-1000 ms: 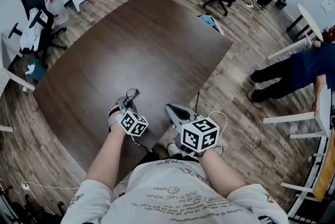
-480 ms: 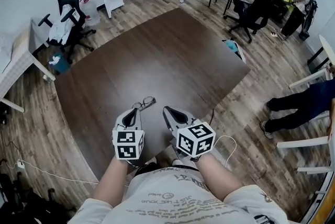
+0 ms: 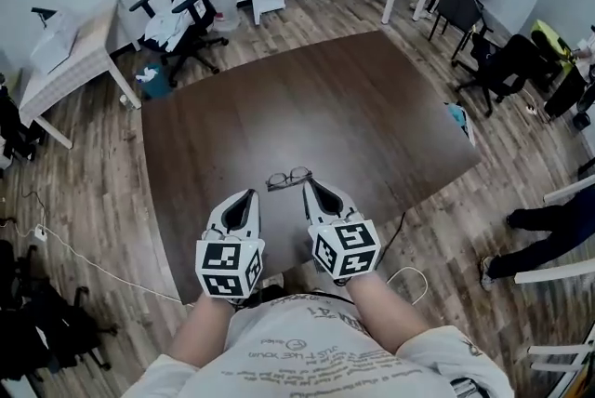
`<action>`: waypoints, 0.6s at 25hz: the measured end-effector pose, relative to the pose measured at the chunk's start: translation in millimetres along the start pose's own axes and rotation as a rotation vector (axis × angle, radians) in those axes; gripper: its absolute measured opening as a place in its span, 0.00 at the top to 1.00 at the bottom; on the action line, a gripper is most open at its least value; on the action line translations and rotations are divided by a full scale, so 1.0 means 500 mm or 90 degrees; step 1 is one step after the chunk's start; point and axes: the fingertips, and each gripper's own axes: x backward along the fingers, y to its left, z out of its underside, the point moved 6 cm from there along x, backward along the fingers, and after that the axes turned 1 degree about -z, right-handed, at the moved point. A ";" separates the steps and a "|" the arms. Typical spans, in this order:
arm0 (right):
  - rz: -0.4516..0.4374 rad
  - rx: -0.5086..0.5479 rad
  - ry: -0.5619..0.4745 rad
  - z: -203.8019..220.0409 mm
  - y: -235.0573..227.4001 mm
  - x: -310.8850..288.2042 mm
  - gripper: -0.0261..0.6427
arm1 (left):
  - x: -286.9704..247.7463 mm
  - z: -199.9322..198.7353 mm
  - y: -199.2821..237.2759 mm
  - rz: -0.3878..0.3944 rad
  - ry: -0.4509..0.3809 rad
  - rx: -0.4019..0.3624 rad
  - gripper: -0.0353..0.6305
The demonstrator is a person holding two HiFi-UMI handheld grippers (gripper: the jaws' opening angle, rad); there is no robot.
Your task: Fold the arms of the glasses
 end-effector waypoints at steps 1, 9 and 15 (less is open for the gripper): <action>-0.005 -0.001 0.003 0.003 0.007 -0.004 0.94 | 0.006 0.003 0.005 -0.006 0.000 -0.003 0.93; -0.017 0.000 0.010 0.012 0.027 -0.011 0.94 | 0.016 0.020 0.016 -0.025 0.013 0.000 0.93; -0.010 -0.006 0.027 0.024 0.029 -0.010 0.94 | 0.007 0.031 0.018 -0.007 0.031 -0.013 0.93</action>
